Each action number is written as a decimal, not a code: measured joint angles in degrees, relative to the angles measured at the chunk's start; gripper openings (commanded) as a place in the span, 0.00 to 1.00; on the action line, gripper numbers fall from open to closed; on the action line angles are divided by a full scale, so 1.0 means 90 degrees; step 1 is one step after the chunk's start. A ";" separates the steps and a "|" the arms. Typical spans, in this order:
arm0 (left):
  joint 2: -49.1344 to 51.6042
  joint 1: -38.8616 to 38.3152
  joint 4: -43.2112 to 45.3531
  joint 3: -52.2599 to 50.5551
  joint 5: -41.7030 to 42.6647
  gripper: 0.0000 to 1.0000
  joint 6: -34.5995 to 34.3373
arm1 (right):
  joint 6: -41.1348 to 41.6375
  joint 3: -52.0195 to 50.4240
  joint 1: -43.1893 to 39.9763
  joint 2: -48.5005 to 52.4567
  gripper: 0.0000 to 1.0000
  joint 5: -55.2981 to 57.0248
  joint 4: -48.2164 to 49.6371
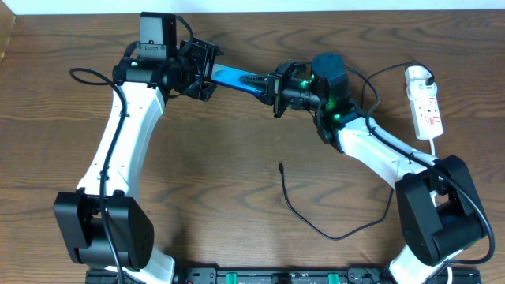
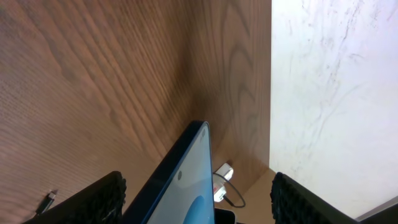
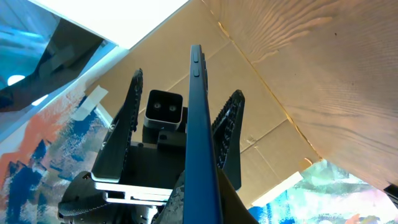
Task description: Plug charger to phone and switch on socket
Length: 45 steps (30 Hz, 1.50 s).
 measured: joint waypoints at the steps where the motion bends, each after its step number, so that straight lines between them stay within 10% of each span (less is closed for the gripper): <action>1: 0.0002 0.0000 0.0000 0.0000 0.0000 0.74 -0.0002 | 0.0000 0.0000 -0.0002 0.0000 0.01 0.0000 0.0000; 45: 0.0036 -0.0289 0.2613 -0.1205 0.0556 0.68 -0.0202 | 0.0000 0.0000 -0.0141 0.0000 0.02 0.0597 -0.0005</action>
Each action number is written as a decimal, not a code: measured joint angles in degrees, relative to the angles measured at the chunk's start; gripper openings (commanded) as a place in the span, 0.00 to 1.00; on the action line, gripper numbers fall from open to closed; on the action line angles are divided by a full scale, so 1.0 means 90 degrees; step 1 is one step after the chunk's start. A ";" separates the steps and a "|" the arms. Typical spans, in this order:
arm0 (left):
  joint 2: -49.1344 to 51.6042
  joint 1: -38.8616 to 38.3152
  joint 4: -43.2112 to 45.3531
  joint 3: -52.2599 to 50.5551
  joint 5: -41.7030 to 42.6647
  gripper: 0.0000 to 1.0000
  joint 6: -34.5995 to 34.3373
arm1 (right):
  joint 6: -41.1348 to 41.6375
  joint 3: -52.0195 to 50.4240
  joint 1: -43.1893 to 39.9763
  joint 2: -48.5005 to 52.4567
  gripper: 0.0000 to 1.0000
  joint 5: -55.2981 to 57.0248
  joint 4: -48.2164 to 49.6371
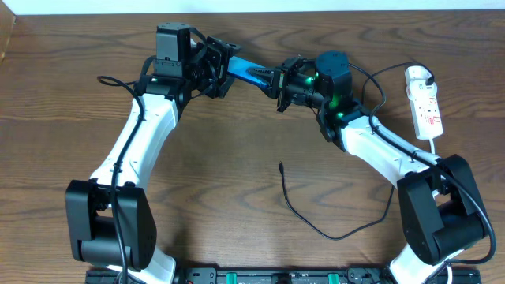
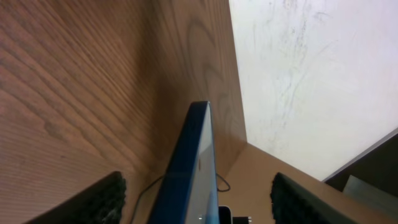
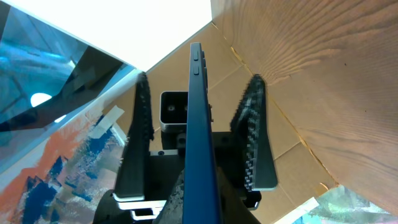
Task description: Plug charger to phone and switch on socket
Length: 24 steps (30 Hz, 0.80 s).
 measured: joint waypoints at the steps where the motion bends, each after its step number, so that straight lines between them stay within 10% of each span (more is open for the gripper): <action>1: 0.0000 0.0000 0.0007 0.0000 0.0000 0.68 -0.0015 | 0.0000 0.0000 0.0000 0.0000 0.01 0.0005 0.0000; 24: 0.0000 0.0000 0.0012 0.0000 -0.0002 0.34 -0.0121 | 0.0000 0.0000 0.0073 0.0000 0.01 0.0097 0.0012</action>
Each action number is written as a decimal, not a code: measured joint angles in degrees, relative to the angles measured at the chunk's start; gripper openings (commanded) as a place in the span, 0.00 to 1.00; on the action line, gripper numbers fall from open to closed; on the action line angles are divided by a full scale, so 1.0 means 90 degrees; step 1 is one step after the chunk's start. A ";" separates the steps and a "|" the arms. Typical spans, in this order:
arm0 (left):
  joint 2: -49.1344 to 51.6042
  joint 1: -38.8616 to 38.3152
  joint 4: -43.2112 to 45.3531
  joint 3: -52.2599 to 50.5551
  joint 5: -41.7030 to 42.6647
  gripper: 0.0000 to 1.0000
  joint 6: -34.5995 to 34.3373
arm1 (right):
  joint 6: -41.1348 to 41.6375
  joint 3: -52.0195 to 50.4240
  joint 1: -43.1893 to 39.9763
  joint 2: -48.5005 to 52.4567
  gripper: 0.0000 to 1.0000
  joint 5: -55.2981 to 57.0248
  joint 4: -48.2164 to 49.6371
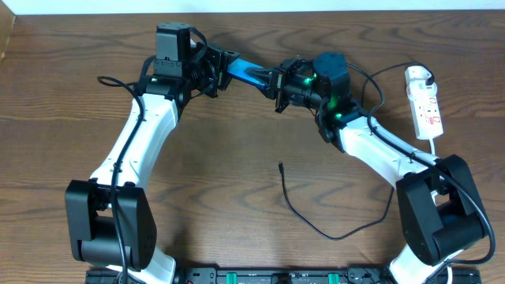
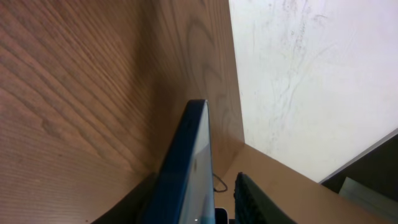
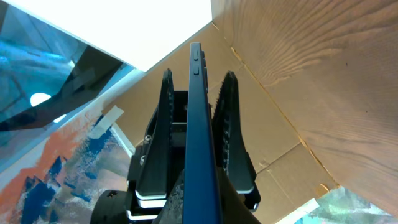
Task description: Plug charger to phone and switch on socket
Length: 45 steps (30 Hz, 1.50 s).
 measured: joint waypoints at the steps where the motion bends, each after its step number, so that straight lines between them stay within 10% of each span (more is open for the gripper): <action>1: 0.0000 0.0000 0.0002 0.0000 0.0000 0.33 -0.0005 | 0.0002 0.0000 0.0019 0.0000 0.01 0.0002 -0.0002; 45: 0.0002 0.0000 0.0396 -0.0002 0.0002 0.15 -0.0010 | 0.0068 0.0002 0.0053 0.0000 0.02 0.0216 0.0255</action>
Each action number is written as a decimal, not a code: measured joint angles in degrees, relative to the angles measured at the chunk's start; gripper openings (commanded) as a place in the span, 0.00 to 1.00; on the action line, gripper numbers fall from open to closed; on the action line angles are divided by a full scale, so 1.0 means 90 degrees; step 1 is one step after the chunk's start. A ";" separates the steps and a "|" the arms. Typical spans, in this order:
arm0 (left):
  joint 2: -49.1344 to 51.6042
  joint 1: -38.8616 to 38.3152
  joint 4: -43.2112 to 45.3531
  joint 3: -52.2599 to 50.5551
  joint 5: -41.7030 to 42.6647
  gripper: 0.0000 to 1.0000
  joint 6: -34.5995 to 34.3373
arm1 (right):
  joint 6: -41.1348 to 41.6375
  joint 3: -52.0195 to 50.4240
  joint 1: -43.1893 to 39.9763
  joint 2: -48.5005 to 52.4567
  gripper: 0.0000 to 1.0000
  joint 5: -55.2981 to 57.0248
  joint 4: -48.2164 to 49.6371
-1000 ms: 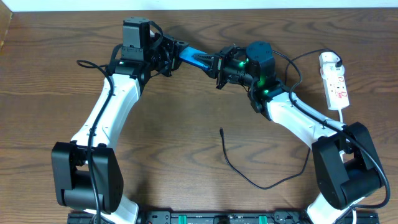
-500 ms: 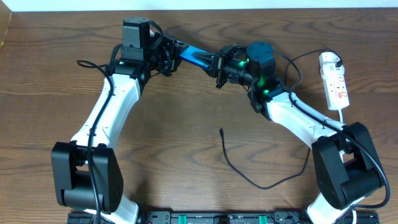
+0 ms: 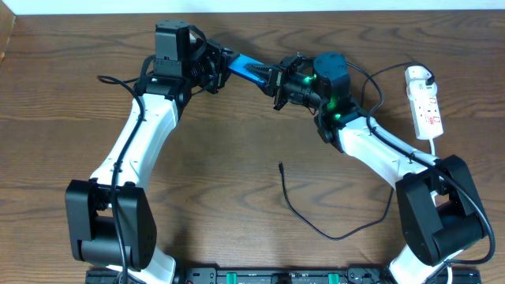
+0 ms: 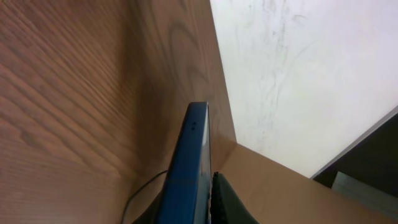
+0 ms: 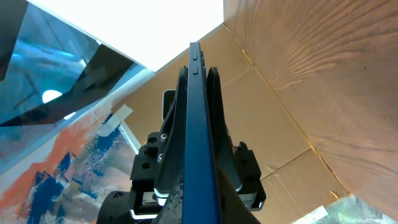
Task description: Plug charger to phone and switch on socket
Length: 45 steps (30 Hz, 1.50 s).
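Observation:
A blue phone (image 3: 248, 69) hangs edge-up above the back of the table, held at both ends. My left gripper (image 3: 223, 63) is shut on its left end, and my right gripper (image 3: 274, 79) is shut on its right end. In the left wrist view the phone's edge (image 4: 194, 155) runs up the middle with a black finger (image 4: 227, 202) pressed against it. The right wrist view looks along the phone's edge (image 5: 196, 118) to the left gripper clamped on the far end. The charger cable's plug end (image 3: 281, 166) lies loose on the table. The white socket strip (image 3: 424, 102) lies at the right.
The black charger cable (image 3: 331, 233) loops over the table's front middle toward the right arm's base. Another cable runs from the socket strip along the right arm. The table's back edge meets a white wall (image 4: 292, 74) just behind the phone.
The left gripper's jaws stood a little off the phone's two faces; now they are pressed shut on it. The phone and the right gripper have hardly moved.
First my right gripper held the phone while the open left gripper stood at its far end. Then the left arm had shifted right with its jaws wide around the phone. The jaws then stood narrower, and now they grip it, both grippers holding the phone.

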 measured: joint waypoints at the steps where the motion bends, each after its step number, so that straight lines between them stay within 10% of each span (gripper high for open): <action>1: 0.0002 0.0000 0.0007 0.0000 0.0000 0.15 0.0000 | 0.0002 0.0000 0.0005 0.0000 0.03 0.0015 0.0000; 33: 0.0034 0.0000 0.0253 -0.0002 -0.0007 0.08 0.0024 | 0.0002 0.0002 0.0039 0.0000 0.17 -0.0070 0.0002; 45: 0.0041 0.0000 0.0255 -0.0002 -0.0005 0.07 0.0032 | 0.0007 0.0002 0.0039 0.0000 0.63 -0.0163 0.0012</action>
